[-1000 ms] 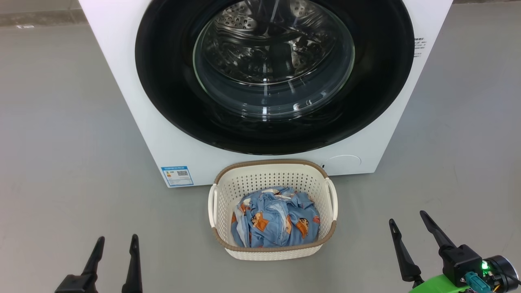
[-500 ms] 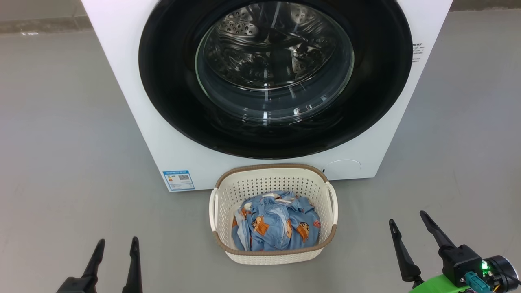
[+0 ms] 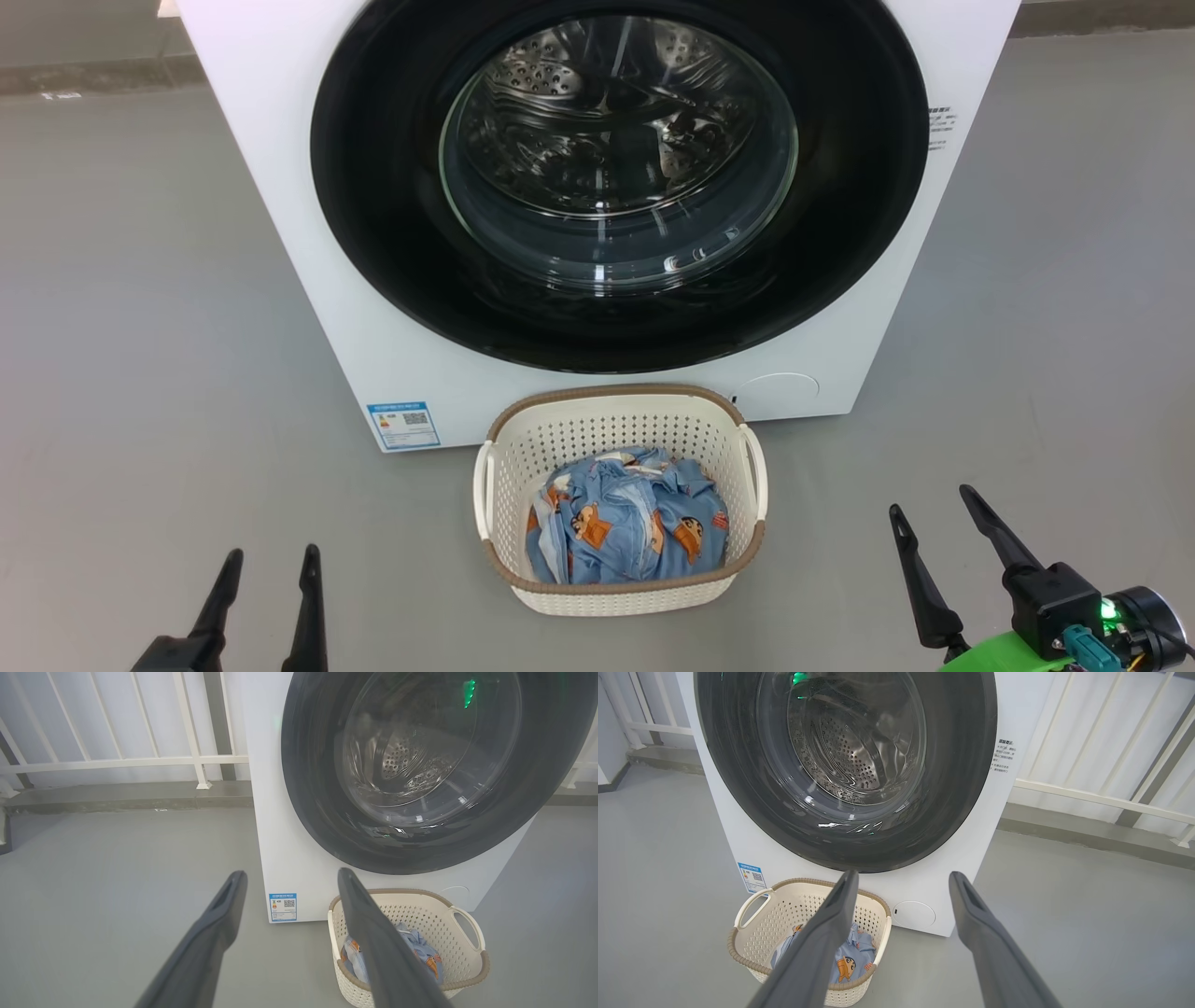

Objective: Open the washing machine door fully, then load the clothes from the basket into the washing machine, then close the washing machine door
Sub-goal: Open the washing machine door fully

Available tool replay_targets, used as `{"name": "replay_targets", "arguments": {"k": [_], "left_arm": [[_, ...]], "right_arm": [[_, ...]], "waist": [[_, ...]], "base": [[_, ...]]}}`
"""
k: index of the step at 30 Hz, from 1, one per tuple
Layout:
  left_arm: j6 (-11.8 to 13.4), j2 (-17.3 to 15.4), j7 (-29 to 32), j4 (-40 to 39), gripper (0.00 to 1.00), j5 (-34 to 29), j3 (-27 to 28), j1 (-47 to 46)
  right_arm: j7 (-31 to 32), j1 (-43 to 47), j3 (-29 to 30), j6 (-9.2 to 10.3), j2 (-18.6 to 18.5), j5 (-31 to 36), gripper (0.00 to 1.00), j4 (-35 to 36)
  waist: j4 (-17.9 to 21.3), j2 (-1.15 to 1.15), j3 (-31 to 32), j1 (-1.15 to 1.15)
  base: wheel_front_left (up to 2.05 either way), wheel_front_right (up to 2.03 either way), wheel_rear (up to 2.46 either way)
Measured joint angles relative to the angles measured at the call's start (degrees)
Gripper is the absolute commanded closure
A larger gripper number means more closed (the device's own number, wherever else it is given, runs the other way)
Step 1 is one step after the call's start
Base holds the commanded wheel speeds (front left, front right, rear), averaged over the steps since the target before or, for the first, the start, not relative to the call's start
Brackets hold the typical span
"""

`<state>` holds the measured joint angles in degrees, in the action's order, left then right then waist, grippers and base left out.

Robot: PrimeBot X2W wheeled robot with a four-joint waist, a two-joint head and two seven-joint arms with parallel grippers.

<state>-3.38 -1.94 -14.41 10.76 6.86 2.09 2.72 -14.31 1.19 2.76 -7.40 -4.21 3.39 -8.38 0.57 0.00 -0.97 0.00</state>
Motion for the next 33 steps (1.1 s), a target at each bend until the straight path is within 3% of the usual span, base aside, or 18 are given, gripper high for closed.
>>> {"name": "replay_targets", "arguments": {"k": [19, 33], "left_arm": [[-0.5, 0.0, 0.0, 0.4, 0.0, -0.1, -0.2, 0.2], [-0.5, -0.3, 0.0, 0.4, 0.0, -0.1, -0.1, 0.5]], "right_arm": [[0.0, 0.2, -0.1, 0.0, 0.1, 0.0, 0.0, 0.0], [0.0, 0.3, -0.1, -0.01, 0.3, 0.0, 0.0, 0.0]], "waist": [[0.1, 0.0, 0.5, 0.0], [0.4, 0.0, 0.1, 0.0]], "base": [[0.05, 0.05, -0.1], [0.92, 0.92, -1.83]]}}
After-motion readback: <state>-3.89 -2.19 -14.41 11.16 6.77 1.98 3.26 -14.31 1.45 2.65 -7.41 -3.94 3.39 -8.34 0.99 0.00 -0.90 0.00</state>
